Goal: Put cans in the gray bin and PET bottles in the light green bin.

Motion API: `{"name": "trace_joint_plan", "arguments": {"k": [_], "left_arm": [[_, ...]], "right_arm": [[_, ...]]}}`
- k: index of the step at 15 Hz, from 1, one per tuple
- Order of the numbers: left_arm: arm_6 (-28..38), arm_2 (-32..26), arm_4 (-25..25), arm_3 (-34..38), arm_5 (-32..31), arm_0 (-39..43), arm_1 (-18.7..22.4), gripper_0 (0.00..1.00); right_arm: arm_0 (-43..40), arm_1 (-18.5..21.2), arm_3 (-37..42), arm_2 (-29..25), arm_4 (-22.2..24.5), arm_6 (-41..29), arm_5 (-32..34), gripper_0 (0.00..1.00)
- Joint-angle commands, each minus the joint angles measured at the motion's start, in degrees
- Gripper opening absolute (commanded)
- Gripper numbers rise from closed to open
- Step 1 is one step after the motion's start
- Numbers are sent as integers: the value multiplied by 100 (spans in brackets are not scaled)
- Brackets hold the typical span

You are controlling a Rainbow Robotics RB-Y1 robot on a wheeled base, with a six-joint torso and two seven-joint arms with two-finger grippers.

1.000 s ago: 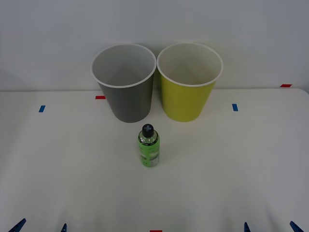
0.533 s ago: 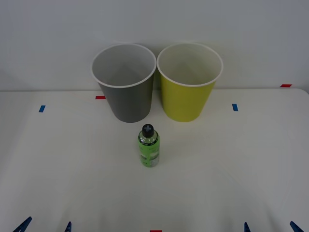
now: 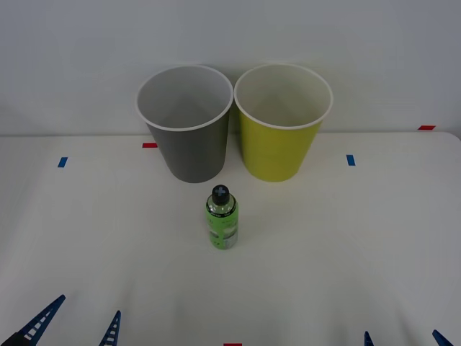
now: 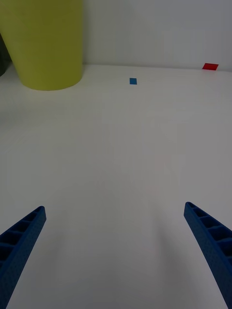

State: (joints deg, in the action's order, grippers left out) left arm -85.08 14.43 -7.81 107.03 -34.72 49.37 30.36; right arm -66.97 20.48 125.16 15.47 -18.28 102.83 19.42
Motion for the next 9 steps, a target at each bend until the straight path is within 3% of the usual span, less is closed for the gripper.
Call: {"name": "trace_joint_plan", "arguments": {"k": [1,9], "left_arm": [[-43,209,-169,-130,0,-420,155,100],[-166,903,-301,-358,0,-1465,453,100]], "right_arm": [[0,0,0,0,0,0,0,100],[0,0,0,0,0,0,0,100]]}}
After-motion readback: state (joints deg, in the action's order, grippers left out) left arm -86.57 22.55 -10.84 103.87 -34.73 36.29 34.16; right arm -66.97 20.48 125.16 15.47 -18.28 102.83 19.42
